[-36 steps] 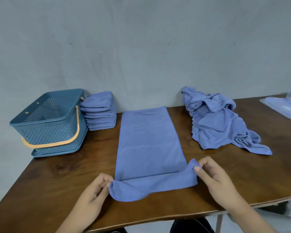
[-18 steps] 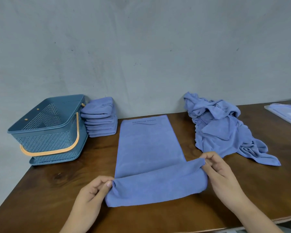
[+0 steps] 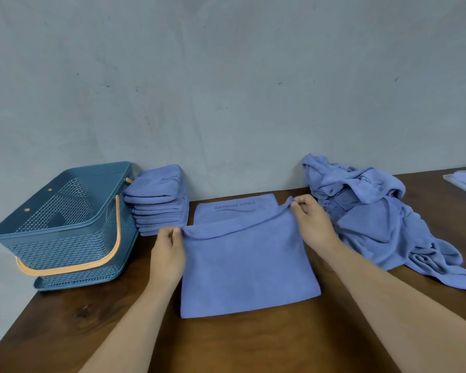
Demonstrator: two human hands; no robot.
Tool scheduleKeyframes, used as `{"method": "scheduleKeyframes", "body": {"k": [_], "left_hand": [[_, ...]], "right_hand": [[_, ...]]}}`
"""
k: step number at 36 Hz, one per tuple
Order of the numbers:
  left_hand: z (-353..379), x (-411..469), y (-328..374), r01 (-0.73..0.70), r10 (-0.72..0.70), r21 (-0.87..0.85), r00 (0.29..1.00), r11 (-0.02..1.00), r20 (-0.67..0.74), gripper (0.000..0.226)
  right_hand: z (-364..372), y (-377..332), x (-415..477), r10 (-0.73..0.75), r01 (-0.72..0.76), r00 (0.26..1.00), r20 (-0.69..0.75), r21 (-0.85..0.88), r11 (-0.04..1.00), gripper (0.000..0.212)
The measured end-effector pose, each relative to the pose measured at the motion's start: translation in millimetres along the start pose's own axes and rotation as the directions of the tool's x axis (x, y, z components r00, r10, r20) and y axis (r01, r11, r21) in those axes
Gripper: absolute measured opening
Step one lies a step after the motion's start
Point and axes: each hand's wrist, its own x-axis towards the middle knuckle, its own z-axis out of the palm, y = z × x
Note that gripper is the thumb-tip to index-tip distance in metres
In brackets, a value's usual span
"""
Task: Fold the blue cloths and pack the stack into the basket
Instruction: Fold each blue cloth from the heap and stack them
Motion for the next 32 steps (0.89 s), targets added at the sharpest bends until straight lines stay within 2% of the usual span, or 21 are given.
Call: {"method": "scheduleKeyframes", "body": {"k": [3, 6, 8, 10, 13, 16, 18, 22, 32], "left_hand": [[15.1, 25.1, -7.8, 0.039, -0.039, 0.073, 0.999, 0.997, -0.011, 0.027], [31.0, 21.4, -2.4, -0.166, 0.177, 0.18, 0.983, 0.969, -0.045, 0.029], [46.3, 9.1, 4.0, -0.368, 0.364, 0.311, 0.929, 0.876, 0.074, 0.029], [60.8, -2.6, 6.0, -0.552, 0.474, 0.392, 0.834, 0.736, 0.283, 0.025], [74.0, -10.1, -8.5, -0.679, 0.428, 0.379, 0.709, 0.629, 0.56, 0.033], [70.8, -18.4, -21.7, -0.676, 0.301, 0.384, 0.668, 0.629, 0.681, 0.053], [65.6, -27.9, -22.2, -0.655, 0.224, 0.405, 0.66, 0.638, 0.717, 0.06], [56.1, -54.3, -16.4, -0.649, 0.156, 0.442, 0.653, 0.619, 0.741, 0.063], [30.2, -142.3, -13.1, -0.64, 0.152, 0.457, 0.668, 0.618, 0.729, 0.063]], "right_hand": [[15.7, 12.9, 22.8, 0.112, -0.1, 0.992, 0.062, -0.166, 0.981, 0.042], [31.3, 24.4, 22.0, 0.06, 0.01, 0.99, 0.13, -0.48, 0.877, 0.054], [41.6, 31.0, 11.8, -0.086, 0.18, 0.98, 0.18, -0.616, 0.767, 0.054], [51.5, 35.3, -0.8, -0.196, 0.311, 0.949, 0.246, -0.647, 0.696, 0.051], [59.0, 39.3, -19.7, -0.16, 0.402, 0.9, 0.406, -0.628, 0.666, 0.057], [54.6, 42.8, -36.5, -0.046, 0.458, 0.833, 0.551, -0.642, 0.615, 0.067], [47.4, 42.2, -44.4, 0.015, 0.467, 0.801, 0.598, -0.642, 0.608, 0.07], [33.9, 39.5, -67.3, 0.043, 0.472, 0.791, 0.61, -0.654, 0.592, 0.07], [-0.5, 32.2, -142.4, 0.034, 0.488, 0.781, 0.623, -0.645, 0.588, 0.067]]}}
